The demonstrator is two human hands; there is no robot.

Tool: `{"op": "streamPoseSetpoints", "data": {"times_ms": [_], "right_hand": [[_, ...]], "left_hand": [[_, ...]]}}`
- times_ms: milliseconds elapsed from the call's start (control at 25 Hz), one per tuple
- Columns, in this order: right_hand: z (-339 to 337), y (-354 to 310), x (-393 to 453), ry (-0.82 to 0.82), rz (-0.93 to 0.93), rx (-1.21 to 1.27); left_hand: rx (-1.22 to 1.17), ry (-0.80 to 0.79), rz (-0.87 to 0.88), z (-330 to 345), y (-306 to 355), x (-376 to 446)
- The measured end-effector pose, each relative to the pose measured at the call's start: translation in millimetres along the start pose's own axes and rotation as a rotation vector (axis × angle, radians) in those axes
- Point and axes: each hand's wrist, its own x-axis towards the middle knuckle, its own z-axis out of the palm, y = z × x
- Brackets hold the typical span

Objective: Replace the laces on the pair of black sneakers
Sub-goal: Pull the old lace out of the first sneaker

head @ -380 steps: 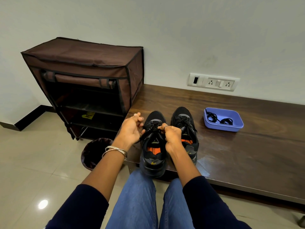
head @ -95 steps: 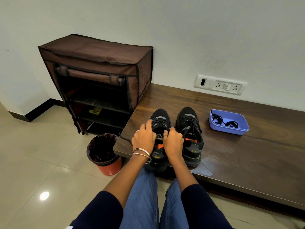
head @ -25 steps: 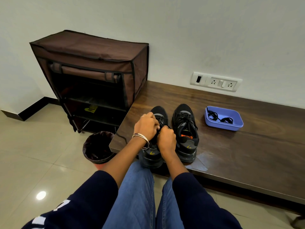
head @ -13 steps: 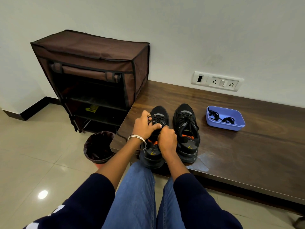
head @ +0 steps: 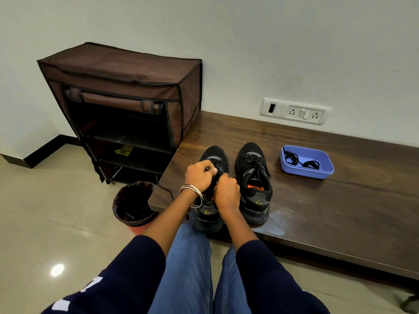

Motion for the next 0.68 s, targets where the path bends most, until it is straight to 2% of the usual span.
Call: {"op": "streamPoseSetpoints", "data": {"times_ms": [120,240,320,360,400,440,480,600,680], "right_hand": [[-1,-1,-1,-0.007,-0.003,0.005],[-3,-1,0,-0.014,-0.020,-0.010],[-3,-1,0,-0.015,-0.026,-0.003],[-3,-1,0,-0.012,-0.026,-0.001],[-4,-2,0,-0.011,-0.023,-0.004],[-5,-2,0,-0.012,-0.020,-0.005],[-6,-2,0,-0.009,-0.018,-0.002],[-6,-3,-4,-0.003,-0.003,0.019],[-3,-2,-4,0.049,-0.031,0.001]], "left_hand": [[-0.197,-0.078,-0.167,-3,-1,5],[-0.521,-0.094,-0.405,-9,-5,5],[-0.945,0.024,-0.540,-16,-10,5],[-1.091,0.102,-0.592,-21,-16,6],[-1.111,0.160,-0.595,-27,-22,6],[-0.972,0.204,-0.572,-33,-26,4],[-0.713,0.230,-0.531,-38,-28,2],[0.169,0.109,-0.438,-45,-31,-5],[0.423,0.128,-0.298,-45,-14,-11]]}}
